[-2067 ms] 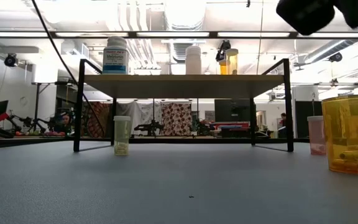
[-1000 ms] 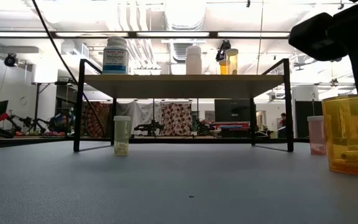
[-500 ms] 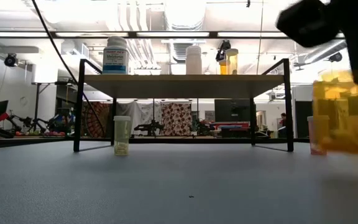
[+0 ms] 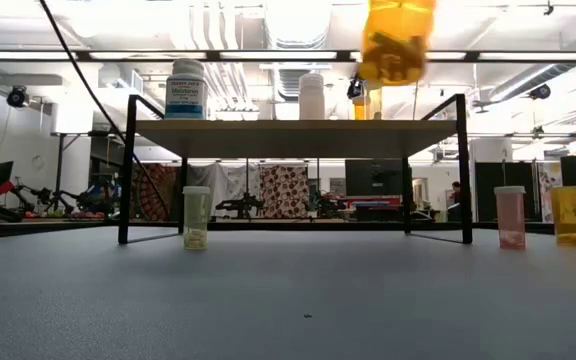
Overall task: Pick and place medicine bottles onto shelf by color
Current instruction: Put the bottom large orange bottle on the shelf
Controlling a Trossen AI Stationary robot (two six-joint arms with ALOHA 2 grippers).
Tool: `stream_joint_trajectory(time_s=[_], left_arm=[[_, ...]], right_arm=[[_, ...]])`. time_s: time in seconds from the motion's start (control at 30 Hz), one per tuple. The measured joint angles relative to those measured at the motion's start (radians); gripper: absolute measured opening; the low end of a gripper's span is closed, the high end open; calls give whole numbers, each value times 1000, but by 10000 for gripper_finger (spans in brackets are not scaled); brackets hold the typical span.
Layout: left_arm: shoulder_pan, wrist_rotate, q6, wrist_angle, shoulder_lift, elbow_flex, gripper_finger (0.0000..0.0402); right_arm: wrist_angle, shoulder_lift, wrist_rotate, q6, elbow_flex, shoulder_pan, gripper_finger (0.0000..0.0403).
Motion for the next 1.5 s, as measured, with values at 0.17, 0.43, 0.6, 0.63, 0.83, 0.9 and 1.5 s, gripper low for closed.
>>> stream_joint_trajectory(time_s=[0.17,0.43,0.6,0.63,0.83,0.9,1.5], left_arm=[[-6,-27,32,-2,-36,-25,173],[-36,-235,55,0,-146,-71,173],[-71,-261,35,-42,-175,-87,173],[-77,-261,34,-47,-175,-95,173],[-106,-262,32,-44,-201,-121,173],[-114,-267,31,-44,-209,-125,173],[-123,-264,30,-44,-211,-127,173]], right_arm=[[-67,58,-15,-54,144,-58,9],[-221,201,-15,-126,442,-141,9],[-298,279,-14,-140,598,-203,9],[-317,296,-14,-144,625,-216,9],[-376,366,-13,-197,739,-289,9],[-382,366,-13,-218,734,-314,9],[-367,353,20,-291,734,-480,9]])
